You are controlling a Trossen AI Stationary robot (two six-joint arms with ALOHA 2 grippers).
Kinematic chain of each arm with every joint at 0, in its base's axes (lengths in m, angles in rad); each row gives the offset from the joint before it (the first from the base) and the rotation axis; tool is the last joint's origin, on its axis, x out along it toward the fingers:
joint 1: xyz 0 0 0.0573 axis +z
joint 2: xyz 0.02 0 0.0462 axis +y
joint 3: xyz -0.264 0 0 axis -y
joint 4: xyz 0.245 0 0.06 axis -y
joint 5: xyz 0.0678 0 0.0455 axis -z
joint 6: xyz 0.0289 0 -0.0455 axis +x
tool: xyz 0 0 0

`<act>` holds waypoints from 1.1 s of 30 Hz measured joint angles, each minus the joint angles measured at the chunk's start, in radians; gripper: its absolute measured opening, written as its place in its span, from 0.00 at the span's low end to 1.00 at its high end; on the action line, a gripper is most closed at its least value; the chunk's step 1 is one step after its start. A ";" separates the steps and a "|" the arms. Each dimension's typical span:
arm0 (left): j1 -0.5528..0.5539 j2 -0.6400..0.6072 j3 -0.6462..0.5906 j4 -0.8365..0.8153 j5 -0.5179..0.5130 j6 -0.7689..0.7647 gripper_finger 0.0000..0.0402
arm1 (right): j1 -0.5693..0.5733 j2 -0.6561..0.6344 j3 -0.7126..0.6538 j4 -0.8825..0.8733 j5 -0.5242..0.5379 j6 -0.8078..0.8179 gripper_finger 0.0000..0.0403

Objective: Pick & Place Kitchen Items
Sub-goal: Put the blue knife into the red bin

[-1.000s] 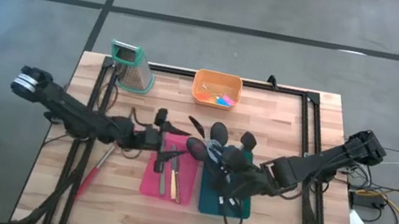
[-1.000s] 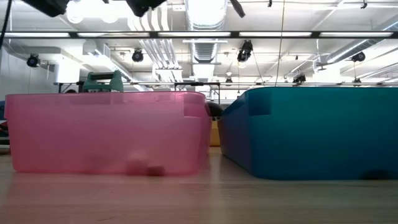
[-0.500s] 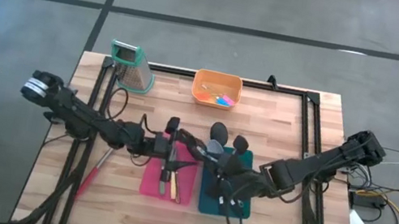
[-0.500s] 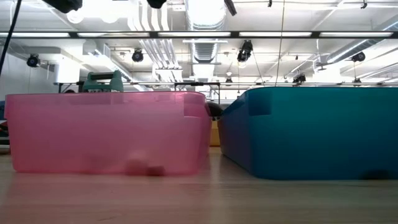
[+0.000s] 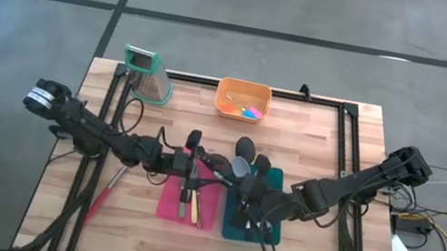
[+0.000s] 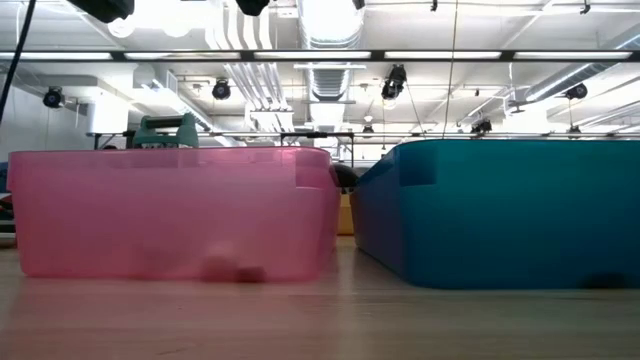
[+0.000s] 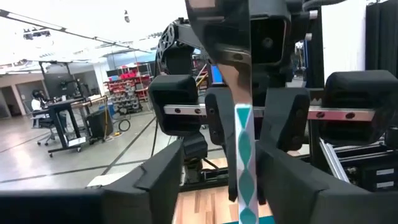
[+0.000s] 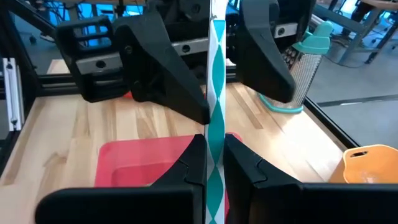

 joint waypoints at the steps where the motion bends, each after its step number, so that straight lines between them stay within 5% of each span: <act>1: 0.000 0.000 0.000 0.000 0.002 -0.001 0.47 | -0.001 0.000 -0.001 0.000 0.000 0.000 0.05; 8: 0.000 0.000 0.000 -0.010 0.011 -0.015 0.08 | -0.025 0.000 -0.003 -0.001 -0.001 -0.013 0.05; 13: 0.000 -0.005 -0.001 -0.027 0.005 -0.025 0.08 | -0.042 0.000 -0.003 -0.002 -0.007 -0.019 0.06; 21: -0.012 -0.124 -0.002 -0.265 -0.072 -0.132 0.08 | -0.044 -0.019 -0.002 -0.057 -0.002 -0.020 0.24; 28: -0.043 -0.287 -0.002 -0.570 -0.139 -0.377 0.08 | -0.050 -0.039 -0.002 -0.178 0.001 0.033 0.33; 33: -0.058 -0.286 -0.026 -0.673 -0.234 -0.564 0.08 | -0.064 -0.081 -0.002 -0.358 0.092 0.113 0.36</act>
